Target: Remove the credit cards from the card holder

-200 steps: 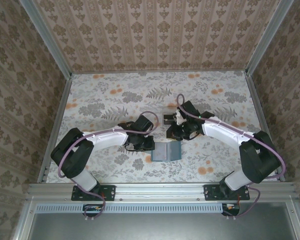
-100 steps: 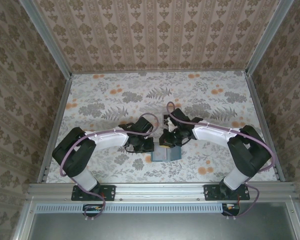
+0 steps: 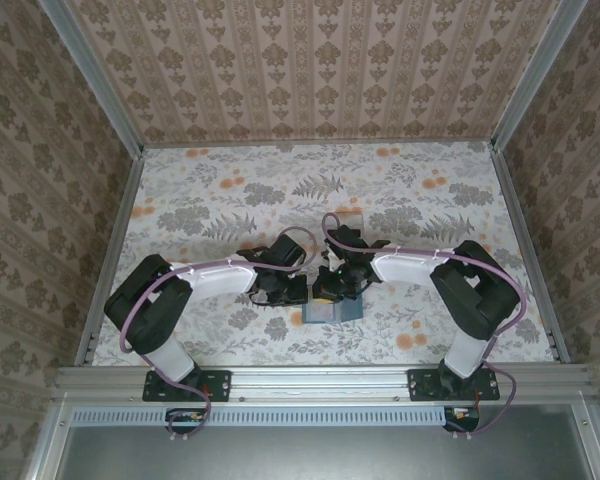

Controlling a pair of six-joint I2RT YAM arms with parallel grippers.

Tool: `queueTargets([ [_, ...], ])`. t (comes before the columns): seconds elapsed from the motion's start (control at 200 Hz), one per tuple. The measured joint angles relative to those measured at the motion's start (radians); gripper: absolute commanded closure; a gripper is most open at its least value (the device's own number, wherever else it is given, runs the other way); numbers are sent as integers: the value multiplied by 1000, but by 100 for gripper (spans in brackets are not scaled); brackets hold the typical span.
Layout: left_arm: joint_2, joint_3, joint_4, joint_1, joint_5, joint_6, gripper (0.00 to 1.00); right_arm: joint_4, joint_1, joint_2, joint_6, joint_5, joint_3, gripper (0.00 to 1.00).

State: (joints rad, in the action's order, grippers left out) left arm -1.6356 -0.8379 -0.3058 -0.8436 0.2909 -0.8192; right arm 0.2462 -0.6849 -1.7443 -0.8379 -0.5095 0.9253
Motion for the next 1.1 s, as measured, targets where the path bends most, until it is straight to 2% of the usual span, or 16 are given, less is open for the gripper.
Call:
queueTargets([
  [0.305,0,0,0,0,0,0,90,-19,-8,-23,-3,-2,0,89],
  [0.665,0,0,0,0,0,0,90,35,-10,-23,27,19,24,76],
  [1.095,0,0,0,0,0,0,90,220,-21,10,85,167,75,64],
])
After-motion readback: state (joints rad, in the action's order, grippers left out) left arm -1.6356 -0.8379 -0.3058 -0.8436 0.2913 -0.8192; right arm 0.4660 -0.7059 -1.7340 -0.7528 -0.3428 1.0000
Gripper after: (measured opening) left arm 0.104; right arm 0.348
